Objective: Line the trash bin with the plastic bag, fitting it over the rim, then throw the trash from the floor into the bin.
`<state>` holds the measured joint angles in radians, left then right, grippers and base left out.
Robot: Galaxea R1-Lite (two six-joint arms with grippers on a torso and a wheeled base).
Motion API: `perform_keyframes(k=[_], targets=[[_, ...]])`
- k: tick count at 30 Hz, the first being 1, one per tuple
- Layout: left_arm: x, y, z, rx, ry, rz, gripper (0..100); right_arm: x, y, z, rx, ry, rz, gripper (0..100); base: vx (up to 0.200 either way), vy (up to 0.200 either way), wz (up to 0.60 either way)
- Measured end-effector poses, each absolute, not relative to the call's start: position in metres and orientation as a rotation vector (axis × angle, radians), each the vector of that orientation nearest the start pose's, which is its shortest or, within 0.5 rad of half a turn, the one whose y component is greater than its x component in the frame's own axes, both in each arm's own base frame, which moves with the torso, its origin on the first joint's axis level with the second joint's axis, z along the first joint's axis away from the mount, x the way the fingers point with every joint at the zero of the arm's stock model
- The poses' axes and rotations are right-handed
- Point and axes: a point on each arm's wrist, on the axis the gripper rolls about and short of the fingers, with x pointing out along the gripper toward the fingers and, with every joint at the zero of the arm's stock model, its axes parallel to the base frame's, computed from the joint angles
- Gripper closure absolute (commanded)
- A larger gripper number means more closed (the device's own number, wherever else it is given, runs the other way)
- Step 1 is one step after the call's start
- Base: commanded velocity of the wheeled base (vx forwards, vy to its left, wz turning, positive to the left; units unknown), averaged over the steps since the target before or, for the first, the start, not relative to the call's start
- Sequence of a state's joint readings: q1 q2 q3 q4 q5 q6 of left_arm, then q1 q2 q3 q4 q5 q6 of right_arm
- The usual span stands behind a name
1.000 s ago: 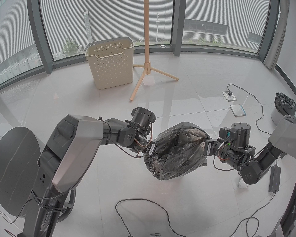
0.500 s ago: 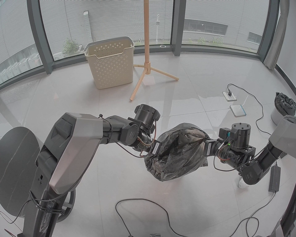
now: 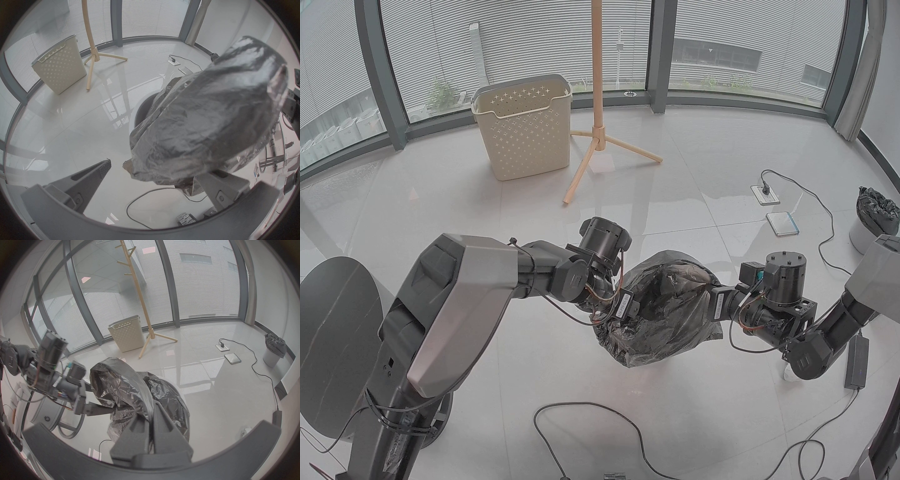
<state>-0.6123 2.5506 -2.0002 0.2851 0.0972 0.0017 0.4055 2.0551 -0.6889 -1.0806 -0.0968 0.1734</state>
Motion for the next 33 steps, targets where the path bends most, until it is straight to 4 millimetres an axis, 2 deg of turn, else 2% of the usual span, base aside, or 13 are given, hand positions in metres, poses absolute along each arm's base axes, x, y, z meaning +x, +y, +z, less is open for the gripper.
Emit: perform_keyframes(k=[3,4,11,16,33], targets=[[0.419,-0.29,0.056,0.289,0.783,-0.497,0,0.314,0.138,0.082,0.103,0.307,0.298,100,0.0,0.0,0.0],[0.421,-0.289,0.053,0.29,0.785,-0.494,100,0.313,0.138,0.083,0.103,0.308,0.299,100,0.0,0.0,0.0],[0.428,-0.283,0.042,0.288,0.79,-0.471,100,0.31,0.137,0.086,0.115,0.305,0.301,100,0.0,0.0,0.0],[0.427,-0.284,0.042,0.29,0.793,-0.474,100,0.311,0.136,0.086,0.116,0.303,0.296,100,0.0,0.0,0.0],[0.411,-0.278,0.103,0.279,0.754,-0.482,100,0.304,0.131,0.101,0.18,0.276,0.303,100,0.0,0.0,0.0]])
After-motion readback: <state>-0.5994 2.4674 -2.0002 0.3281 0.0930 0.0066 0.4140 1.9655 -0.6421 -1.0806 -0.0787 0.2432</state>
